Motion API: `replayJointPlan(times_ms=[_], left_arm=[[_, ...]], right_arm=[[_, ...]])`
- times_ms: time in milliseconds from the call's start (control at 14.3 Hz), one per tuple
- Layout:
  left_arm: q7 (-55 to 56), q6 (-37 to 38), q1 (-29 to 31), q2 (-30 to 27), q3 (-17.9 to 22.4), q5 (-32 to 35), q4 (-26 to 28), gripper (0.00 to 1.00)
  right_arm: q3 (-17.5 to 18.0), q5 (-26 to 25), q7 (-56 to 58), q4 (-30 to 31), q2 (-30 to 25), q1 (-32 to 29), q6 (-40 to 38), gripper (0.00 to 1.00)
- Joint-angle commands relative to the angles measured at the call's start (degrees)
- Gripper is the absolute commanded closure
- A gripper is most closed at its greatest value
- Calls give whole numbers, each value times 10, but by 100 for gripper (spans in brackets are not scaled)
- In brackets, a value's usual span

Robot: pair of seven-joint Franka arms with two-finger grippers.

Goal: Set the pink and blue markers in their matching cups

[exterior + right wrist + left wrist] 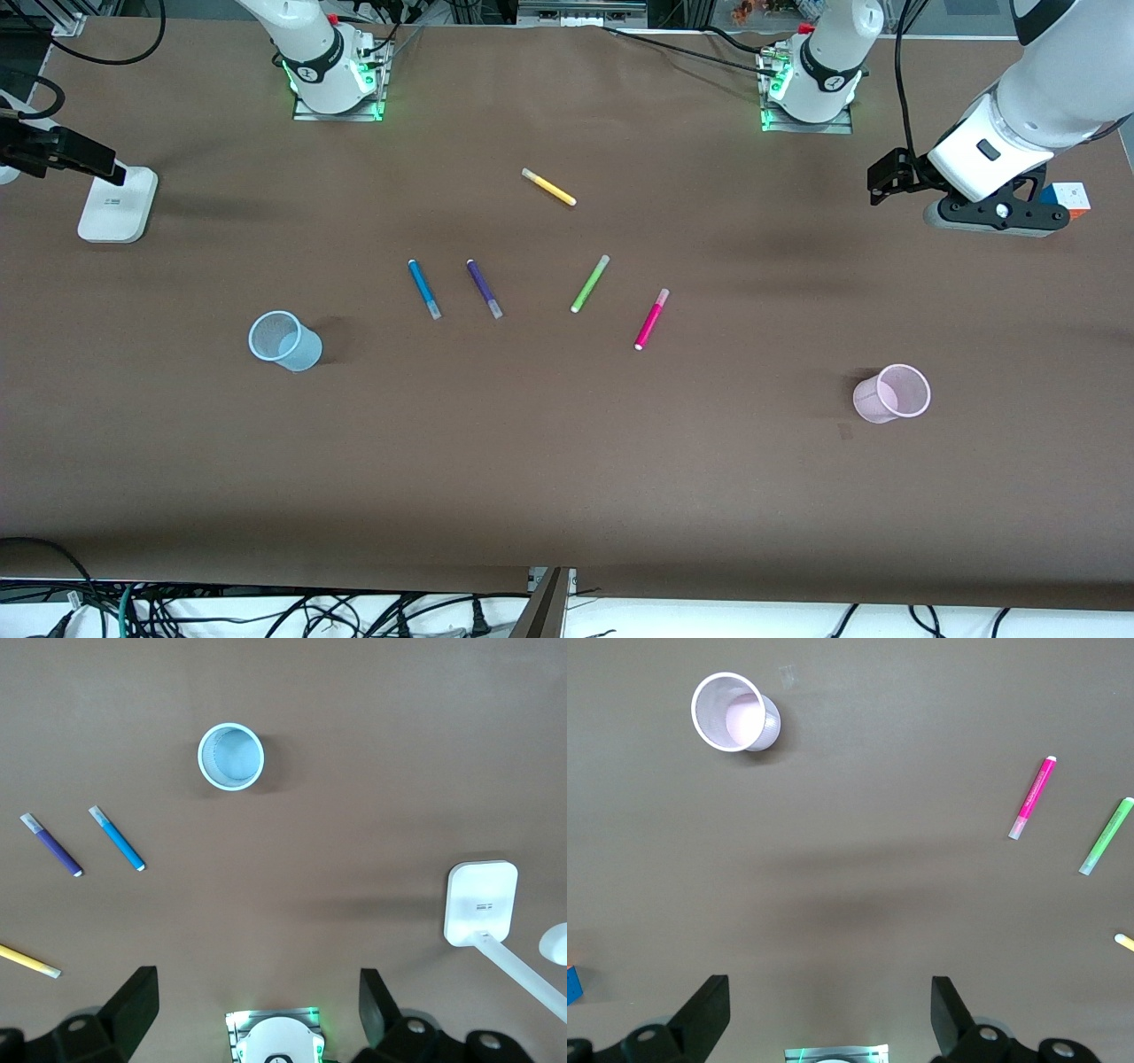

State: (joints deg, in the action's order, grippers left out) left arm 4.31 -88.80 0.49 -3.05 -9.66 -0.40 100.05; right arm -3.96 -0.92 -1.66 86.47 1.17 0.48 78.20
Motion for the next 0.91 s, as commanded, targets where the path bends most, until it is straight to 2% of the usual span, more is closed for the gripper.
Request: replayJointPlan(times_ms=[0, 561, 701, 841], left_arm=[[9, 15, -2, 4, 0, -2, -16, 0], [12, 15, -1, 3, 2, -2, -16, 0], [14, 15, -4, 5, -1, -7, -20, 0], [14, 15, -4, 18, -33, -7, -21, 0]], right_arm=[[0, 7, 7, -17, 8, -4, -4, 0], [3, 12, 5, -17, 11, 0, -3, 0], [8, 15, 2, -17, 27, 4, -2, 0], [13, 15, 1, -16, 37, 15, -1, 0]])
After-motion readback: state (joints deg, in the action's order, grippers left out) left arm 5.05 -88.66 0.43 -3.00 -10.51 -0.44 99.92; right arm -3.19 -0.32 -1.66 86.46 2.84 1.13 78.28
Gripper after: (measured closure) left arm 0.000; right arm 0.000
